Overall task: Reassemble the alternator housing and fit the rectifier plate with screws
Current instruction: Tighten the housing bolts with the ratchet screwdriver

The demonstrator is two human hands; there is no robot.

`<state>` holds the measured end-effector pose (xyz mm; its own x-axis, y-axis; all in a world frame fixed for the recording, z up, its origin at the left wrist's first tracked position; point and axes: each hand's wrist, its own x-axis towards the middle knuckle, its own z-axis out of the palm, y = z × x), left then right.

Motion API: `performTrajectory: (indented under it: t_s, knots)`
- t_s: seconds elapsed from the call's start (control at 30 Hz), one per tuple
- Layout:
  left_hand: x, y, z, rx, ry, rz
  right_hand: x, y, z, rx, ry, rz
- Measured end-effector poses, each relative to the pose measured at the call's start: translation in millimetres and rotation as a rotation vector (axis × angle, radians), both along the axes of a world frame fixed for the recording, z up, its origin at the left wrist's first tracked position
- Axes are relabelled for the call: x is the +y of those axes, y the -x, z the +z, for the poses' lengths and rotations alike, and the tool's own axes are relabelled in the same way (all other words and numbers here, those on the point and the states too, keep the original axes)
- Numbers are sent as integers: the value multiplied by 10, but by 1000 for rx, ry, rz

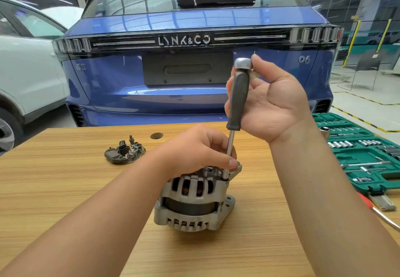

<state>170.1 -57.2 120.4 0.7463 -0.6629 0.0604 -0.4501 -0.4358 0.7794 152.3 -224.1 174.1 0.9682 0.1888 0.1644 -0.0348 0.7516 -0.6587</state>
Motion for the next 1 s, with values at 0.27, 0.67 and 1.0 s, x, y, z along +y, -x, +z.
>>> performTrajectory:
  t_s: [0.27,0.67,1.0]
  knots:
    - [-22,6,8,1,-21,35,258,5,-200,-529,470,-822]
    - [-59,64,40,-10,-86,65,206,126,-180,-310,297,-667]
    - [0,62,36,-7,-59,37,165,95,-141,-381,280,-397]
